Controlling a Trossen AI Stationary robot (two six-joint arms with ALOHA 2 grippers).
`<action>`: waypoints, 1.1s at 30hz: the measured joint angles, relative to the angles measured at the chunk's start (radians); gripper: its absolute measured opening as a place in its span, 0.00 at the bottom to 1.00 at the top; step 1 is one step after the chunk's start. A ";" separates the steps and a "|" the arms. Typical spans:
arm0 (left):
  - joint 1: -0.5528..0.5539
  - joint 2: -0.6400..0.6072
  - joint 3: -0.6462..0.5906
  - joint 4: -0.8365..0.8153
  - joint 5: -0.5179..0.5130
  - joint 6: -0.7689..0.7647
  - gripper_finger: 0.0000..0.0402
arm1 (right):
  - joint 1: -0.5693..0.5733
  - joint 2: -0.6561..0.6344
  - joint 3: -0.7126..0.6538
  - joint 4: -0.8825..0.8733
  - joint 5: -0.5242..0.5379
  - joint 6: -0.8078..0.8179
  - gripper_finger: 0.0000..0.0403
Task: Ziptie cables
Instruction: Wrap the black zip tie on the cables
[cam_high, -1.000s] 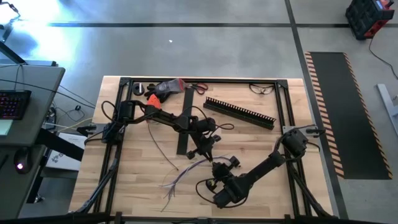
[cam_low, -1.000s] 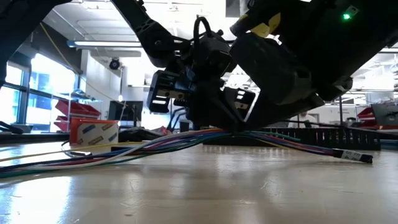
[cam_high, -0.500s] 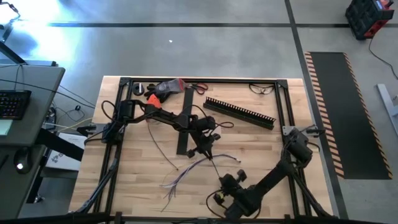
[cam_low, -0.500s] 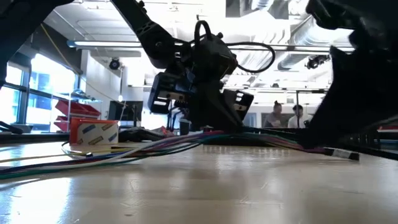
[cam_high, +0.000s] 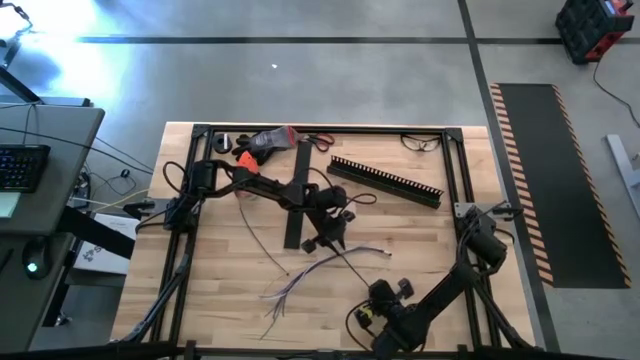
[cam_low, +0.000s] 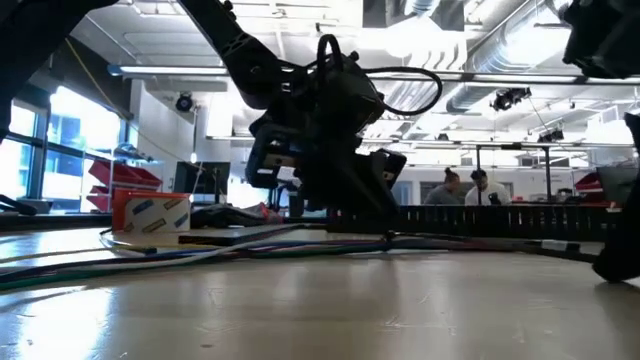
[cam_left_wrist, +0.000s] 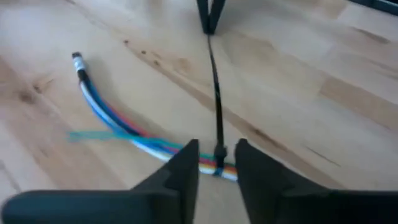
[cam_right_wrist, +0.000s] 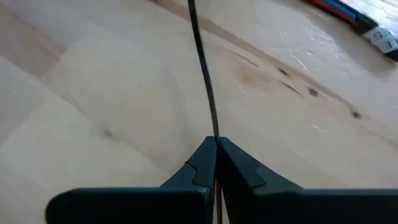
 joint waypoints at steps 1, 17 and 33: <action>0.000 -0.007 0.004 -0.009 -0.011 -0.010 0.26 | 0.000 -0.002 0.000 -0.008 -0.017 0.001 0.02; -0.108 -0.474 -0.123 -0.371 -0.156 -0.204 0.44 | 0.023 -0.085 0.199 -0.242 0.209 -0.219 0.53; -0.455 -0.857 -0.833 0.181 -0.671 -0.807 0.42 | 0.008 -0.085 0.150 0.355 0.712 -0.672 0.58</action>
